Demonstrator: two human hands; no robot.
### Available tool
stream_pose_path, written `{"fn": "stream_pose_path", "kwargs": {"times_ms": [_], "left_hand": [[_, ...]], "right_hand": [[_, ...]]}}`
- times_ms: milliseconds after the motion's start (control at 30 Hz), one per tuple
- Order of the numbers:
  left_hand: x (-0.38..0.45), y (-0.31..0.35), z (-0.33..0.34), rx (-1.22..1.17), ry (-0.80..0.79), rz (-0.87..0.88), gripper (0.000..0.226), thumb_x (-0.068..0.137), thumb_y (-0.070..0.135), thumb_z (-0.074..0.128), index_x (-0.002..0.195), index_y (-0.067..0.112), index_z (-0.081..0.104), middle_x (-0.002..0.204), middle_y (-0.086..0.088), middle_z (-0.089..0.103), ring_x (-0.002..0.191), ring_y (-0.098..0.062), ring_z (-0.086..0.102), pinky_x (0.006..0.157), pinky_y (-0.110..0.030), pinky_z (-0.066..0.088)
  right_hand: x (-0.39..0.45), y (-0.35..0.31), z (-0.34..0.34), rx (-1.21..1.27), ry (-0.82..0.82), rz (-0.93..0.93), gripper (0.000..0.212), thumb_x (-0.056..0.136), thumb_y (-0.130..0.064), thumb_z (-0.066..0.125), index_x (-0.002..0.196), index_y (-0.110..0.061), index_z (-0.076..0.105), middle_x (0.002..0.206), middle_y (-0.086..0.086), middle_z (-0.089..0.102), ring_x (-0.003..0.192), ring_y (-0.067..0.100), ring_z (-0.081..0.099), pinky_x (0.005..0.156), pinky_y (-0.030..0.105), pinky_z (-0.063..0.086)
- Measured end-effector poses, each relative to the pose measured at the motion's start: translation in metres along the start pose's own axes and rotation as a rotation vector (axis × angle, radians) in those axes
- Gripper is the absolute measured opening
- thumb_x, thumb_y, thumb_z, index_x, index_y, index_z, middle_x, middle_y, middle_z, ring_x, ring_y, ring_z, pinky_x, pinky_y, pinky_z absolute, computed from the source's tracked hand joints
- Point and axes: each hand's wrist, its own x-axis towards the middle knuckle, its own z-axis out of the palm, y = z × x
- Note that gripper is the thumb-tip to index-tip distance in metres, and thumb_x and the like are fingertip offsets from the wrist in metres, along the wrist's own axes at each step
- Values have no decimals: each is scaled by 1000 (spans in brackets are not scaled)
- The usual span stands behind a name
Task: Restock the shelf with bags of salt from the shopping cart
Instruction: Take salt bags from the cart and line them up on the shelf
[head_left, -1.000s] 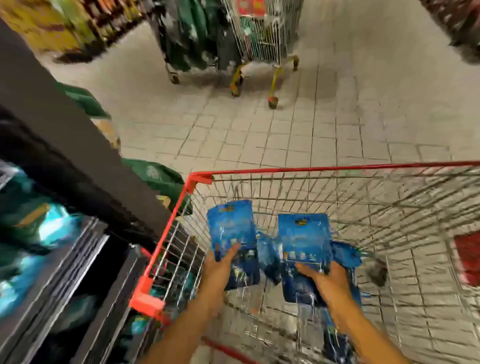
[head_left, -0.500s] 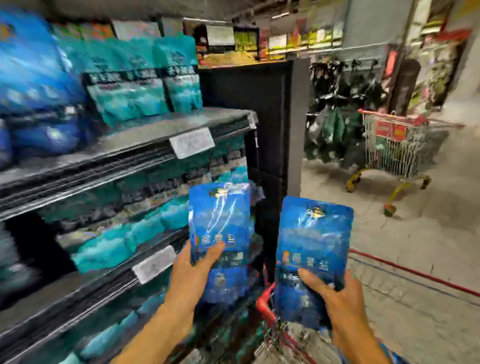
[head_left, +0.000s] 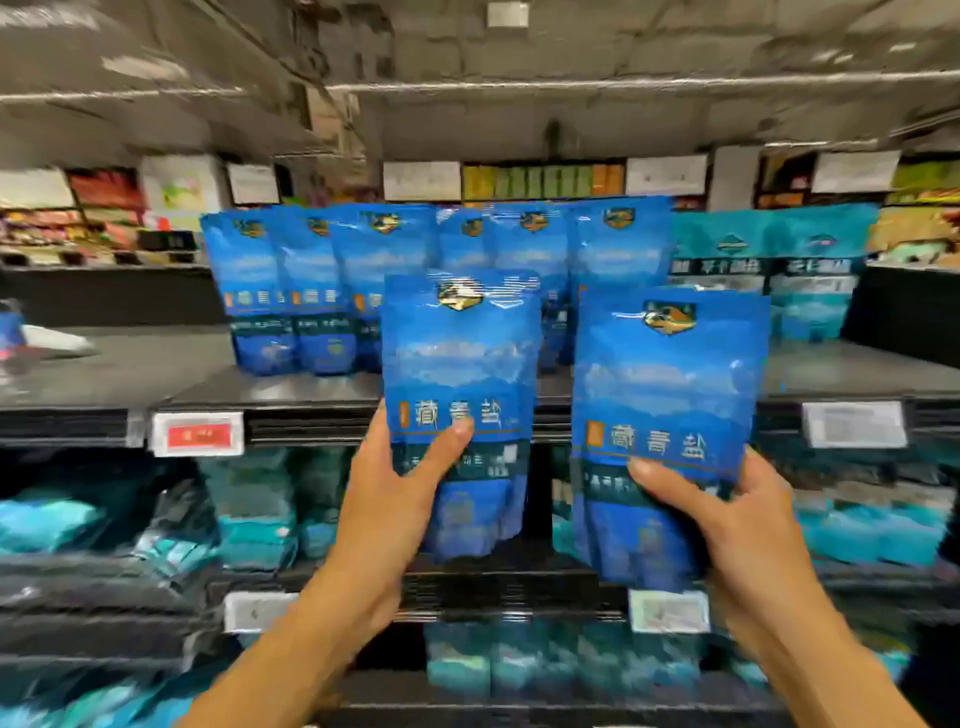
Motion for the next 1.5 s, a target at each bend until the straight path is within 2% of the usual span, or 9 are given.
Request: {"fn": "stream_pose_path", "kwargs": {"times_ms": [233,400,567,667,900,1033,1233,1400,1500], "left_hand": [[90,44,-120,111,223,161,32,86,23,73,117,29,63,117,4,71,112,-20,66,99,-51,51],[163,39,-188,166,312,134,23,86,12,73,102,26,65,111,-2,72,103,-21,67,100,-52,50],[203,9,-223,126,272,11,28,88,13,70,114,22,63,119,-5,70,108,-24,67,96,-51,52],[213,-1,-238,145,165,-17,29,88,7,68,114,20,63,117,-6,71,105,-23,68,91,-42,56],[216,3,-261,630,1,-9,39,70,18,87,99,33,65,88,21,75,78,2,69,72,-24,54],[217,7,-259,660,2,4,39,68,26,87,99,35,65,87,28,72,80,12,66,64,-5,47],[218,3,-251,560,-25,-99,43,82,19,78,119,24,58,106,-1,71,53,-13,63,49,-24,53],[218,1,-250,528,-44,-84,46,83,15,76,123,22,55,113,2,66,55,-13,65,53,-22,55],[221,2,-247,549,-58,-86,48,84,13,75,126,20,53,111,4,66,54,-11,64,54,-25,57]], "right_hand": [[80,0,153,133,-260,7,34,70,-1,81,101,-8,70,95,5,78,84,20,75,69,30,59],[119,24,255,41,-258,5,23,66,1,85,77,-14,71,74,-2,76,66,11,70,62,27,57],[129,55,322,-64,-144,44,25,64,-6,89,76,-17,69,76,-4,73,74,16,70,71,34,56],[129,65,331,-280,-100,-63,31,69,-23,89,81,-14,61,82,-3,66,86,23,64,73,33,46],[110,60,312,-1263,-127,-378,117,70,-81,59,147,0,21,110,12,67,103,35,64,64,40,46],[108,56,314,-1309,-54,-406,118,68,-79,61,142,0,16,94,8,62,82,32,67,47,31,27],[119,62,308,-1309,-103,-318,118,70,-82,54,148,-1,18,67,-2,41,77,30,65,42,29,21],[127,66,305,-1347,-127,-325,119,71,-85,49,152,-5,14,81,5,58,78,32,61,44,31,20],[132,65,307,-1359,-157,-282,116,73,-83,50,151,-4,16,66,-1,41,66,27,45,43,30,19]]}}
